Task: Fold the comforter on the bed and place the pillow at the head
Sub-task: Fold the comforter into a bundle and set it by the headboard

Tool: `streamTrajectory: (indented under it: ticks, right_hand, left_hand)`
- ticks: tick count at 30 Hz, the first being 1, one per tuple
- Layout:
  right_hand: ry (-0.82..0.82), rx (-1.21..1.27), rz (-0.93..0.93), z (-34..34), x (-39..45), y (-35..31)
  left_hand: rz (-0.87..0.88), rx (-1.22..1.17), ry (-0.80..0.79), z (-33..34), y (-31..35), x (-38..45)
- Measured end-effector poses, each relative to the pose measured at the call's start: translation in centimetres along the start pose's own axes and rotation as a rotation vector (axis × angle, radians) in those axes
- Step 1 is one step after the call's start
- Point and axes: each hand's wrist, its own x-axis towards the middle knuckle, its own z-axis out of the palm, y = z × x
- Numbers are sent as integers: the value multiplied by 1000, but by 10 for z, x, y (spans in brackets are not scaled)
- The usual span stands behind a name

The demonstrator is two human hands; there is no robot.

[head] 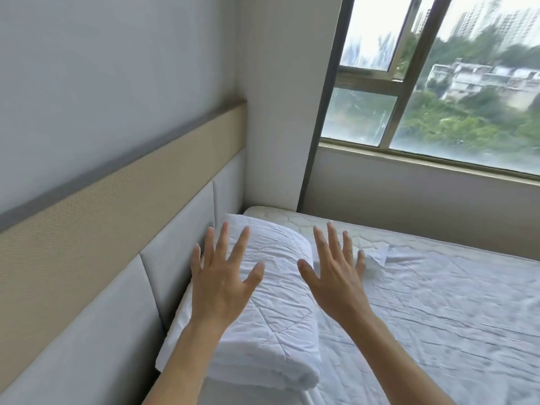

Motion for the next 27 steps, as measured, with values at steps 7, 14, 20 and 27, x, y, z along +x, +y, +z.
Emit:
streamTrajectory:
  ticks: [7, 14, 20, 27]
  right_hand:
    - [124, 14, 36, -79, -45, 30]
    - [166, 28, 46, -125, -106, 75]
    - [174, 79, 11, -142, -166, 104]
    - [94, 173, -73, -123, -228, 86]
  left_hand:
    - [97, -27, 85, -44, 70, -9]
    - [107, -63, 108, -57, 137, -56]
    - [72, -46, 116, -72, 181, -120]
    - [-76, -3, 123, -111, 174, -216]
